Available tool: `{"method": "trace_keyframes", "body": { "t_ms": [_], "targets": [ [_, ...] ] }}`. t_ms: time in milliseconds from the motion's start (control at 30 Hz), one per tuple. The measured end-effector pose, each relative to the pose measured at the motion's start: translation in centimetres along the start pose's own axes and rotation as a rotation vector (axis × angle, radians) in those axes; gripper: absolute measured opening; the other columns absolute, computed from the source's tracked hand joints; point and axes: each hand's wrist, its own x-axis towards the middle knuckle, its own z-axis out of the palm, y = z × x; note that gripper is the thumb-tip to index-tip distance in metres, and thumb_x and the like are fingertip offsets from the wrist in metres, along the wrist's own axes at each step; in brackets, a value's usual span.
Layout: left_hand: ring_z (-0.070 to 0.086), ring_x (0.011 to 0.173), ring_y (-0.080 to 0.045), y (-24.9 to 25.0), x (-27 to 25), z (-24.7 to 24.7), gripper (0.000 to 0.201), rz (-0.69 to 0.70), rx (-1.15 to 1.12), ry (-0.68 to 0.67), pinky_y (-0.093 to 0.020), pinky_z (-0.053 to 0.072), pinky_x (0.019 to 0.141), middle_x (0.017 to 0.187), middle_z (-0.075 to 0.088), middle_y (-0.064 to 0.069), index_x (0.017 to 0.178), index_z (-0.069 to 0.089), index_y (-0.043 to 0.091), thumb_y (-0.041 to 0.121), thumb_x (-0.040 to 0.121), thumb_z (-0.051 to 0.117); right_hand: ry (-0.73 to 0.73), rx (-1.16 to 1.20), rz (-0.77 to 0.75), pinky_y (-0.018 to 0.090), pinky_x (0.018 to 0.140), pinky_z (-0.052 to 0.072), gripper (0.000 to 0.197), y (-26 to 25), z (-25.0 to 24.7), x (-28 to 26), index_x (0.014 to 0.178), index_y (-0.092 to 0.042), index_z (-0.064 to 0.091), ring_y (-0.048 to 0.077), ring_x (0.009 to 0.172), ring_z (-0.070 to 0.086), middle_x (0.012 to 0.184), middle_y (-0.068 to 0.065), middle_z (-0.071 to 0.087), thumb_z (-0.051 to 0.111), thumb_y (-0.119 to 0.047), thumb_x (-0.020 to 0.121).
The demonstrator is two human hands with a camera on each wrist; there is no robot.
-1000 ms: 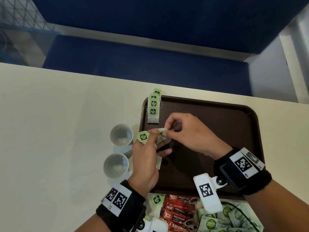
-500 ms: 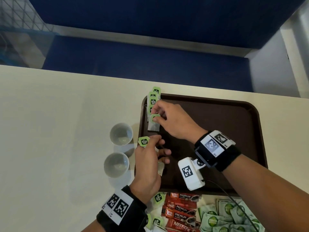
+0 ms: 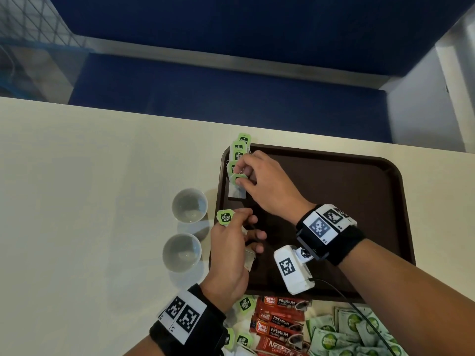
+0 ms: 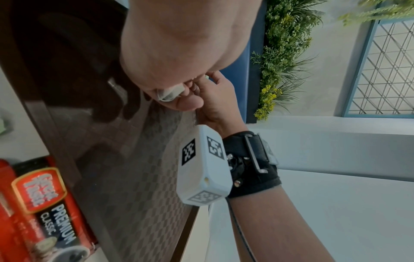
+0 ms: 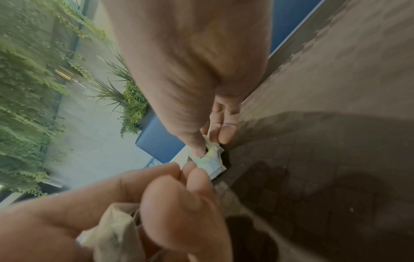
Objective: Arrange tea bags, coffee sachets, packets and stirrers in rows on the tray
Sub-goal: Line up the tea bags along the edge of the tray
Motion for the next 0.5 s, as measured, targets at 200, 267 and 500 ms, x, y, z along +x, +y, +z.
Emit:
{"method": "trace_keyframes", "body": {
  "t_ms": [200,267,500],
  "targets": [
    [0.060,0.056,-0.020,-0.2,0.2,-0.1,0.006,-0.010,0.006,-0.026,-0.028,0.041,0.045,0.084,0.065,-0.009,0.100,0.068,0.008,0.014,0.101,0.068,0.025,0.014,-0.012,0.030,0.083,0.052,0.018,0.2,0.1,0.1,0.111,-0.026,0.066,0.002,0.083,0.053,0.106,-0.009,0.053,0.075,-0.019,0.097],
    [0.058,0.055,-0.019,-0.2,0.3,-0.2,0.007,-0.009,0.022,-0.034,-0.028,0.040,0.044,0.080,0.062,-0.008,0.099,0.067,0.008,0.014,0.101,0.068,0.071,0.036,0.009,0.028,0.087,0.052,0.019,0.3,0.0,-0.1,0.113,-0.029,0.066,0.001,0.089,0.055,0.110,-0.013,0.051,0.075,-0.023,0.098],
    [0.044,0.052,-0.011,-0.1,0.5,-0.4,0.013,0.053,0.239,-0.118,-0.024,0.031,0.043,0.070,0.051,0.000,0.105,0.065,0.008,0.020,0.103,0.070,-0.197,0.318,0.132,0.026,0.088,0.054,0.019,-1.2,-3.4,-3.0,0.104,-0.029,0.077,0.007,0.098,0.070,0.102,-0.006,0.076,0.076,-0.046,0.096]
  ]
}}
